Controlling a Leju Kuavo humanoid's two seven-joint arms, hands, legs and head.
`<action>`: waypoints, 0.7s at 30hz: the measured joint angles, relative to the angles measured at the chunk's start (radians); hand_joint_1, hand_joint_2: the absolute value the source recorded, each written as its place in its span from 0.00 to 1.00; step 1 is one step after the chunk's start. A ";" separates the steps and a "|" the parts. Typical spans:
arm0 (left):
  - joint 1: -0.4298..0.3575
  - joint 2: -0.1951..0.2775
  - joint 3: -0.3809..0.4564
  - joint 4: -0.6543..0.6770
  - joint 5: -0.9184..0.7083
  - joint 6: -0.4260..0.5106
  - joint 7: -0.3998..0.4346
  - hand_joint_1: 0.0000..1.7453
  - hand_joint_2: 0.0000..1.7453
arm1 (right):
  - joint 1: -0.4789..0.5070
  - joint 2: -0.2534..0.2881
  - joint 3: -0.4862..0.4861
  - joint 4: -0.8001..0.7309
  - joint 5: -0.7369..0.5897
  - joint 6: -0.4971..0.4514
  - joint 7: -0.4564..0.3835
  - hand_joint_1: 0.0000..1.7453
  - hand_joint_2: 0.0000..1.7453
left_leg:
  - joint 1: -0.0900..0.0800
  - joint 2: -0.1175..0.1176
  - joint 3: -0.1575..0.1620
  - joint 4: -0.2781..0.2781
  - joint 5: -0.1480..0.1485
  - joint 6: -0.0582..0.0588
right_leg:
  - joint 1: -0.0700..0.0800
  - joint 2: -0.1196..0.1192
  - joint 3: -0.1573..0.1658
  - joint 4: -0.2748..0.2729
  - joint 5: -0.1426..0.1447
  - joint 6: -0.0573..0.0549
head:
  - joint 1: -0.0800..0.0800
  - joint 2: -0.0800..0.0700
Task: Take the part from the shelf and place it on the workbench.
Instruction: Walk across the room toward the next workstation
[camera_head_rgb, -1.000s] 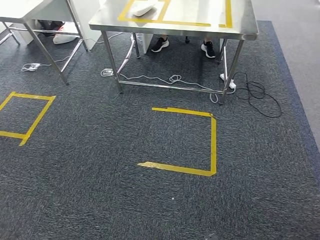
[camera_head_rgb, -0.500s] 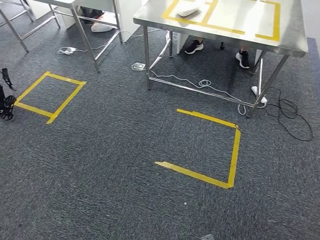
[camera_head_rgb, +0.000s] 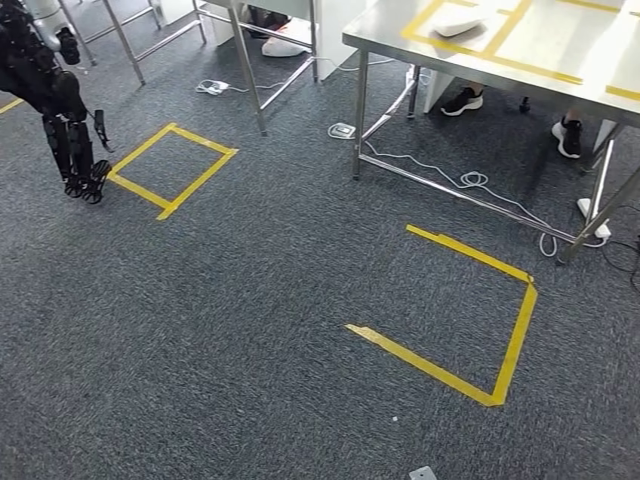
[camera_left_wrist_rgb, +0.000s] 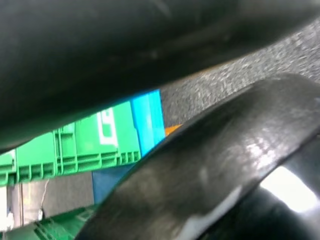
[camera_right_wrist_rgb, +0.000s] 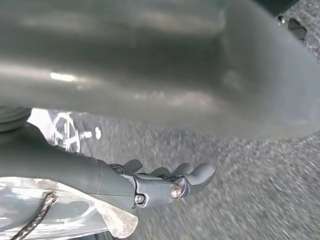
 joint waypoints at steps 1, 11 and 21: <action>0.000 0.000 0.000 0.000 -0.001 -0.002 0.001 0.00 0.00 | -0.001 0.000 0.004 0.000 0.006 -0.005 0.003 0.00 0.00 | 0.001 0.019 0.039 -0.072 0.034 0.001 | 0.000 -0.012 0.003 0.000 -0.003 0.003 | 0.000 0.000; -0.006 -0.002 0.002 0.000 -0.008 -0.010 0.010 0.00 0.00 | -0.009 0.000 0.052 0.000 0.063 -0.044 0.033 0.00 0.00 | -0.011 -0.003 0.121 -0.241 0.079 0.061 | 0.000 0.046 -0.060 0.175 -0.123 0.044 | 0.010 0.000; -0.006 -0.013 0.009 0.000 -0.009 -0.007 0.022 0.00 0.00 | -0.005 -0.003 0.073 0.000 0.104 -0.063 0.054 0.00 0.00 | -0.013 -0.139 0.113 -0.232 0.079 0.038 | 0.001 0.149 -0.032 0.014 0.010 0.020 | 0.008 0.000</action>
